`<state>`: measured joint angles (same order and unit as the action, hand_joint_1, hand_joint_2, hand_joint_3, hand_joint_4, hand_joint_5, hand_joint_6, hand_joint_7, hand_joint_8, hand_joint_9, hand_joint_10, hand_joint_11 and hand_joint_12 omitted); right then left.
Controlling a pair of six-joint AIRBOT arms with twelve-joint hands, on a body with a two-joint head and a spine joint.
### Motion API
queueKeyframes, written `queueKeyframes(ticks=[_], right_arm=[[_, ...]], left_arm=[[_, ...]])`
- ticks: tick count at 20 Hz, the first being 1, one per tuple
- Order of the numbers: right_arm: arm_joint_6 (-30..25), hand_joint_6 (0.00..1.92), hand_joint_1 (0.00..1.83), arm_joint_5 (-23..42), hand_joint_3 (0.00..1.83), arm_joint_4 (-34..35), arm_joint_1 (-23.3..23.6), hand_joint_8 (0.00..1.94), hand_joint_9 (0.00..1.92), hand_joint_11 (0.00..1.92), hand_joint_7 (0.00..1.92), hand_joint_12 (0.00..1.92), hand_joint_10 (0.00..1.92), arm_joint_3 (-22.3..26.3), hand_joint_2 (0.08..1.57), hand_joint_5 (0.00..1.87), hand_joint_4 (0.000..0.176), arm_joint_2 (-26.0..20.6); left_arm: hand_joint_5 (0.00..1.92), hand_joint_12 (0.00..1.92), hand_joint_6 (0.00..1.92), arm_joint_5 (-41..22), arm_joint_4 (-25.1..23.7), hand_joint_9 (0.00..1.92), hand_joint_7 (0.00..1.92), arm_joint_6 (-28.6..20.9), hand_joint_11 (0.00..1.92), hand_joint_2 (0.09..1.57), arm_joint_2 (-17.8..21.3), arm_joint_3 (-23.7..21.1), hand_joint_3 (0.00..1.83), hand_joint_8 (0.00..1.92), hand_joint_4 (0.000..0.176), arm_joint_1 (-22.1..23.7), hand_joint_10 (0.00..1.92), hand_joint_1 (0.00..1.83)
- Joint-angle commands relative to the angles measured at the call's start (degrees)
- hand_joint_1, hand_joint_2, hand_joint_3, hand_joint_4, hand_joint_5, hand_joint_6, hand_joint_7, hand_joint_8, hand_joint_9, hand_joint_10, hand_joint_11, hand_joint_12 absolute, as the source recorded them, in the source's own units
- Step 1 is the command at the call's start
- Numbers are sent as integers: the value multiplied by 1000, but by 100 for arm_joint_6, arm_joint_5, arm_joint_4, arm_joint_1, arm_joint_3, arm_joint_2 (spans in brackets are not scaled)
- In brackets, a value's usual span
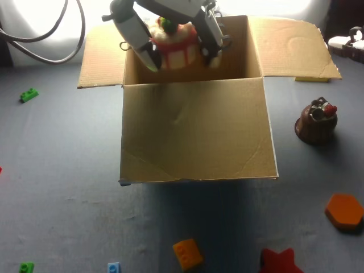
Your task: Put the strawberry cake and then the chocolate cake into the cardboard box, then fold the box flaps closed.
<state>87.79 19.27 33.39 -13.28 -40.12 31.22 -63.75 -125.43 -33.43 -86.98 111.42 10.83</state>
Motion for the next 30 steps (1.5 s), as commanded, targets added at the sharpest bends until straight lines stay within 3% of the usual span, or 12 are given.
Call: queueKeyframes(ticks=[1, 4, 6, 8, 10, 13, 15, 19, 20, 26, 28, 30], right_arm=[[25, 2, 1063, 593, 12, -83, 101, 0, 96, 0, 113, 451, 5, -10, 1033, 40, 0, -40], [26, 1, 1065, 593, 15, -83, 101, 0, 109, 0, 101, 450, 10, -10, 1043, 25, 0, -38], [25, 7, 1070, 596, 10, -83, 103, 5, 117, 0, 113, 450, 13, -10, 1034, 40, 0, -31], [224, 14, 1076, 637, 8, 286, 108, 7, 119, 0, 121, 450, 13, -14, 1031, 58, 0, -29], [665, 8, 1085, 648, 4, 987, 135, 3, 117, 0, 120, 442, 10, -54, 1026, 53, 0, -12], [1062, 1, 1058, 692, 7, 2096, 133, 2, 118, 0, 117, 477, 9, -270, 1038, 39, 0, 48], [1303, 2, 1061, 636, 6, 2786, 131, 1, 104, 0, 119, 370, 1, -470, 1044, 41, 0, 111], [1423, 7, 1076, 351, 2, 3537, 44, 6, 96, 0, 94, 341, 6, -943, 1045, 28, 0, 338], [1422, 1, 1029, 267, 11, 3706, 28, 2, 63, 0, 58, 228, 2, -1081, 1071, 5, 0, 429], [1167, 10, 1070, 112, 0, 3879, -208, 4, 109, 0, 111, 399, 13, -1697, 1020, 45, 0, 1130], [1104, 2, 1076, 278, 0, 3879, -239, 4, 77, 0, 87, 199, 6, -1859, 1028, 32, 0, 1425], [1049, 12, 1116, 374, 0, 3879, -330, 10, 104, 0, 113, 401, 15, -2066, 1007, 64, 0, 1745]], left_arm=[[536, 991, 63, 225, 443, 658, 626, 47, 336, 1054, 25, 33, 0, 23, 0, 21, 135, 1020], [379, 928, 0, 267, 443, 527, 439, 79, 201, 1054, 3, 23, 2, 0, 0, -27, 32, 814], [237, 1004, 0, 291, 434, 377, 288, 100, 50, 969, 3, 33, 0, 0, 32, -40, 0, 770], [209, 1055, 0, 294, 418, 345, 249, 106, 24, 941, 3, 104, 0, 0, 40, -29, 0, 728], [183, 1054, 0, 270, 416, 317, 235, 106, 2, 954, 13, 200, 3, 0, 33, 22, 0, 642], [147, 912, 0, 169, 404, 283, 241, 104, 0, 1010, 121, 314, 14, 1, 0, 156, 0, 494], [174, 873, 10, 117, 356, 275, 257, 71, 0, 1061, 257, 308, 22, 4, 0, 232, 0, 402], [158, 825, 0, 68, 298, 258, 248, -63, 0, 1176, 702, 238, 24, 0, 0, 309, 0, 194], [154, 792, 0, 55, 240, 240, 238, -95, 0, 1203, 842, 203, 19, 0, 0, 311, 0, 162], [104, 588, 0, -27, 1, 137, 148, -213, 0, 1225, 1784, -377, 3, 0, 0, 361, 1, 0], [109, 584, 4, -17, -37, 140, 152, -213, 0, 1221, 2078, -580, 1, 3, 0, 385, 3, 0], [86, 474, 2, 15, -64, 96, 107, -232, 0, 1244, 2329, -697, 5, 2, 0, 348, 1, 0]])
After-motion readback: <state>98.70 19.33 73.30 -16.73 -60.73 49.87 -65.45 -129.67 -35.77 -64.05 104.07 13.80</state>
